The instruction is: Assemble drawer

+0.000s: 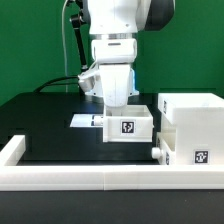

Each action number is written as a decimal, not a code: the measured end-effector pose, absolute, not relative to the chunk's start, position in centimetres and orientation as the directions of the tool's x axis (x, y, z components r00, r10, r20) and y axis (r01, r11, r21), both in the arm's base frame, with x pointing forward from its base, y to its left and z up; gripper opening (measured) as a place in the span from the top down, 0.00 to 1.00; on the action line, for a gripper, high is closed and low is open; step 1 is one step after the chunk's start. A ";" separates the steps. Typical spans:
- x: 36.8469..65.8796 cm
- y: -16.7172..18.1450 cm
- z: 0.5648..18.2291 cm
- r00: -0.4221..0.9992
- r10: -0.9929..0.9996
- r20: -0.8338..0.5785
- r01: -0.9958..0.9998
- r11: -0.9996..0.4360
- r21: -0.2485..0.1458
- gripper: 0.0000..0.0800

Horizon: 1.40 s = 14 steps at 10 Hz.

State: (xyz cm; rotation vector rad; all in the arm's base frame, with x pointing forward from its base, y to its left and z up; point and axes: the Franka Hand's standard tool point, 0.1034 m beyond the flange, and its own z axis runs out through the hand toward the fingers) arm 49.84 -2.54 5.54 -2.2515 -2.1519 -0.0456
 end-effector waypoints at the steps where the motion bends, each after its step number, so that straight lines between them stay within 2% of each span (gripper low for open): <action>1: 50.4 -2.5 5.8 0.045 0.998 0.039 0.999 -0.045 -0.005 0.95; 5: 50.1 -2.6 5.5 0.048 0.998 0.040 0.999 -0.047 -0.017 0.95; 9: 53.0 -2.3 5.6 0.045 0.998 0.046 0.998 -0.043 -0.040 0.95; 14: 53.3 -2.4 5.6 0.034 0.998 0.048 0.999 -0.032 -0.033 0.95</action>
Offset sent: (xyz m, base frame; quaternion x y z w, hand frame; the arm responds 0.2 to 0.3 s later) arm 0.0000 0.0000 0.0000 0.0000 0.0000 0.0000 1.0000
